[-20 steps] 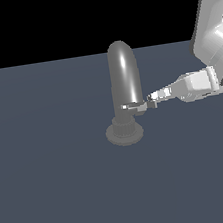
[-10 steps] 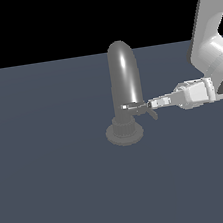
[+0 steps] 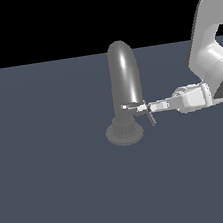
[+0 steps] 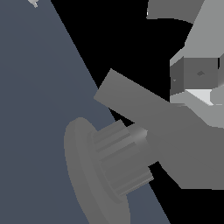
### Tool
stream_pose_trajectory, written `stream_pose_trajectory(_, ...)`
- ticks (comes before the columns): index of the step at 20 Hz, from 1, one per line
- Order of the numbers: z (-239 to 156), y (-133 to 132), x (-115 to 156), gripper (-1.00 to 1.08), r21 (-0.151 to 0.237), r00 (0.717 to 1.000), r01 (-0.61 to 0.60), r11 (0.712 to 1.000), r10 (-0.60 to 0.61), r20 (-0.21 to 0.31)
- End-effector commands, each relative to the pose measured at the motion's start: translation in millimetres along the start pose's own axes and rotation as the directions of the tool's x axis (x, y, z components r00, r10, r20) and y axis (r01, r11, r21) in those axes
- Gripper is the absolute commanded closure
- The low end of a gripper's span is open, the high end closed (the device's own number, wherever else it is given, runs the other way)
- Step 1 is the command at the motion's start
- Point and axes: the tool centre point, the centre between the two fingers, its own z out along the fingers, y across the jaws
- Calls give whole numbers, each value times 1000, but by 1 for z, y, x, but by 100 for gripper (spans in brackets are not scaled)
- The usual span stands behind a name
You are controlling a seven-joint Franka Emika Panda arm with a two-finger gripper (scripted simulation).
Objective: Turn on the faucet by rotating a designated handle.
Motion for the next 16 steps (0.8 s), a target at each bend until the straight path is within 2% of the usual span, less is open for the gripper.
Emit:
stream_pose_trajectory(1, 0, -14, 18, 108, 18, 1000, -17, 1000, 17, -1)
stream_pose_trajectory(16, 0, -50, 59, 108, 24, 998, -60, 998, 60, 10)
